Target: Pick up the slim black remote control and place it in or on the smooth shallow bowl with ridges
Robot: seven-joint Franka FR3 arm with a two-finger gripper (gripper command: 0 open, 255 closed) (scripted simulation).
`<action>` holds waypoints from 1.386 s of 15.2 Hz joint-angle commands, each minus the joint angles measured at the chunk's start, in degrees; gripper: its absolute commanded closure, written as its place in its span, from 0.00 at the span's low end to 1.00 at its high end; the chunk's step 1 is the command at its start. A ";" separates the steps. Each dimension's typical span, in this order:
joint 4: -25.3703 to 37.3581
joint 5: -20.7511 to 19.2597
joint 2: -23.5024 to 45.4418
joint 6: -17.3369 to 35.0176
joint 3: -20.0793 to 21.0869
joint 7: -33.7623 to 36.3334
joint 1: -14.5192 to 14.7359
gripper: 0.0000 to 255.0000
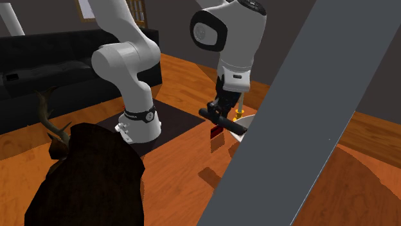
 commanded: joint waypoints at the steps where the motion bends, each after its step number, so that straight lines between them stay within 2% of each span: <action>1: 3.65 0.57 4.10 0.67 1.45 2.12 0.95 1.00; 11: 22.58 -0.87 21.70 0.39 6.29 12.17 4.64 1.00; 21: 20.72 -1.62 27.39 7.86 6.20 12.06 4.94 1.00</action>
